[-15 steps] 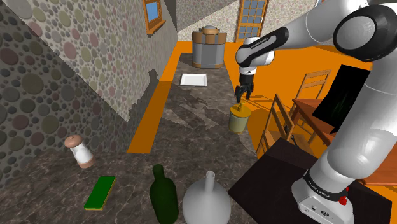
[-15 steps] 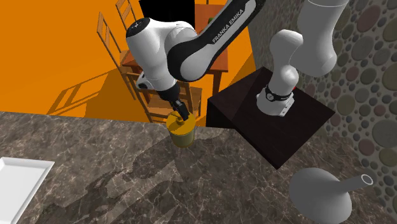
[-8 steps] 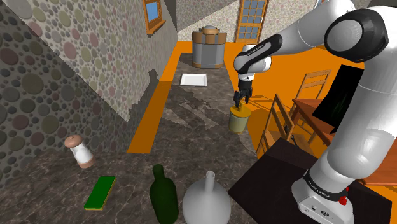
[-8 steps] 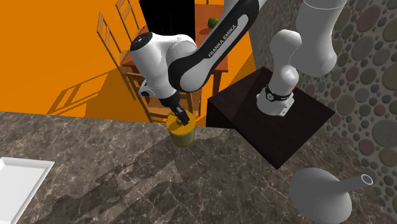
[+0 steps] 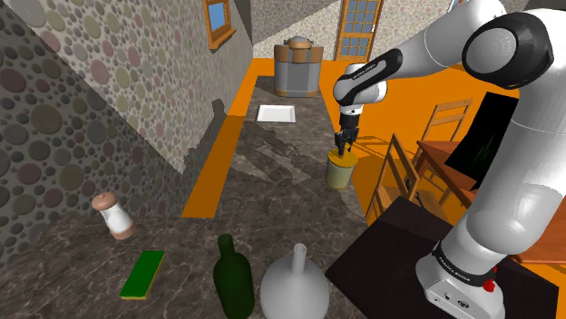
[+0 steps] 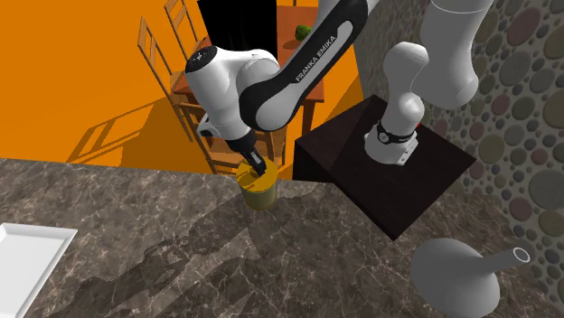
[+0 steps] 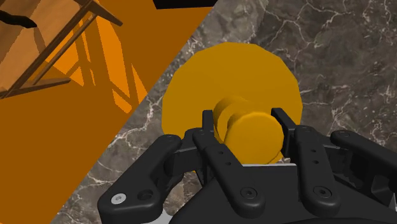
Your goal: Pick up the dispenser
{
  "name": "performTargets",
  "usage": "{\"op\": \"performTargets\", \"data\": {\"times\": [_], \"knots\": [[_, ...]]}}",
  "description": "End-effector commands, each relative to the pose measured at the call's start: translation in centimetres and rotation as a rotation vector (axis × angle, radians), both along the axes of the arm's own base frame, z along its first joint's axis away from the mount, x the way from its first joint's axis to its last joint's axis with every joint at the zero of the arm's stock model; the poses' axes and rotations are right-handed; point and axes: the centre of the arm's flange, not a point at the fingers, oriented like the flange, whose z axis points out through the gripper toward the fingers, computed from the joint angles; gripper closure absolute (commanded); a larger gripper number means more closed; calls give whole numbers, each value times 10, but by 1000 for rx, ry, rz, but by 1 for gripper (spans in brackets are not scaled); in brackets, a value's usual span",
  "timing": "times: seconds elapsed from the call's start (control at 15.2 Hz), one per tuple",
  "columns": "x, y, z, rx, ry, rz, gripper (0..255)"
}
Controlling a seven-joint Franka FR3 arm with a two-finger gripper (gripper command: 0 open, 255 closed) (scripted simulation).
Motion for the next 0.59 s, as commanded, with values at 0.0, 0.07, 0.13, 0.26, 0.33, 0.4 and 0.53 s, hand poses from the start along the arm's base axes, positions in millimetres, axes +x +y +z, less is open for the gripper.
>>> {"op": "performTargets", "data": {"times": [0.0, 0.07, 0.13, 0.26, 0.33, 0.4, 0.53], "knots": [[0, 0, -1, 0, 1, 0, 255], [0, 0, 0, 0, 1, 0, 255], [0, 0, 5, 0, 1, 0, 255], [0, 0, 16, 0, 1, 0, 255], [0, 0, 21, 0, 1, 0, 255], [0, 0, 26, 0, 1, 0, 255], [0, 0, 37, 0, 1, 0, 255]]}}
